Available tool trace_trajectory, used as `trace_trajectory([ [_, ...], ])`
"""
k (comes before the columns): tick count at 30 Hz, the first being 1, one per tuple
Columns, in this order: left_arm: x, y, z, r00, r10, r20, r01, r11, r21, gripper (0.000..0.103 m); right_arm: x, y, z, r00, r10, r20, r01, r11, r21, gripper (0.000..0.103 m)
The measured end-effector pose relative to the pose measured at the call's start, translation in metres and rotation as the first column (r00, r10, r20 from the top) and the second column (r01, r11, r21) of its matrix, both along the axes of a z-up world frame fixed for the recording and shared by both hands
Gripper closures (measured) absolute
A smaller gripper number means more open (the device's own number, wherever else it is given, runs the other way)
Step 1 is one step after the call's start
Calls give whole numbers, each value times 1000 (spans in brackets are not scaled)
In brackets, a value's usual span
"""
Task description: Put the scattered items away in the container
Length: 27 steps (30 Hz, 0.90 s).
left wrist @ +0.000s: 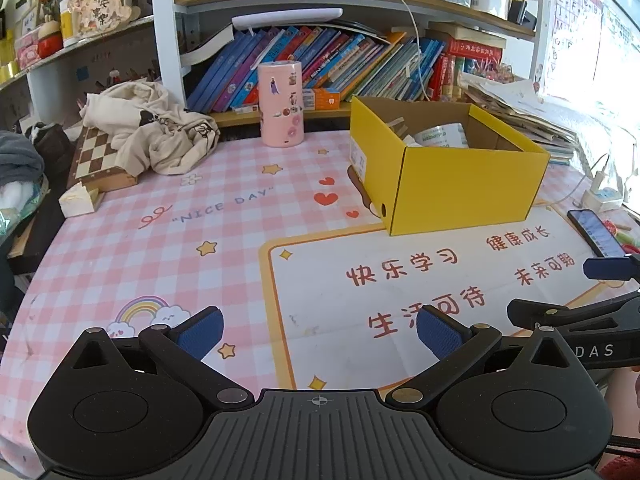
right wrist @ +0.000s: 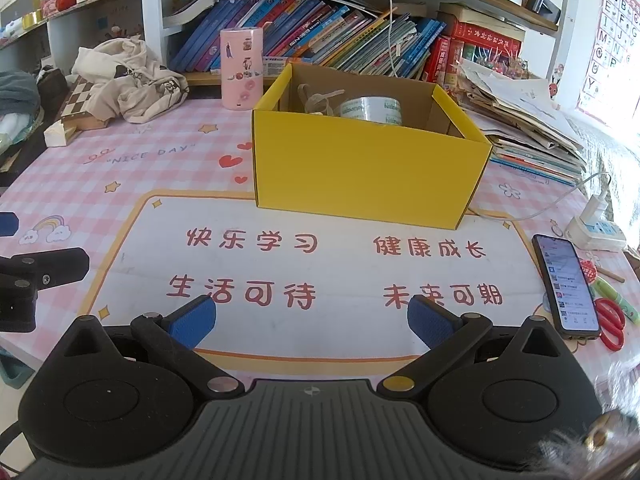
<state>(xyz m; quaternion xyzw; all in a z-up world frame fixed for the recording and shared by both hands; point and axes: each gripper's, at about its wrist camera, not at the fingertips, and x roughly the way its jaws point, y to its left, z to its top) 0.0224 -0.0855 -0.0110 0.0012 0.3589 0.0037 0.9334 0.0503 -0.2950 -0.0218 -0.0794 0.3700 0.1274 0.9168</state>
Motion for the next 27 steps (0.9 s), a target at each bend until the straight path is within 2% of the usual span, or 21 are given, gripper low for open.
trace_trajectory([
  [27,0,4,-2,1000,8,-12,-8,1000,-15,0,0,8,0,1000,11,-6,-11,1000,-6,0],
])
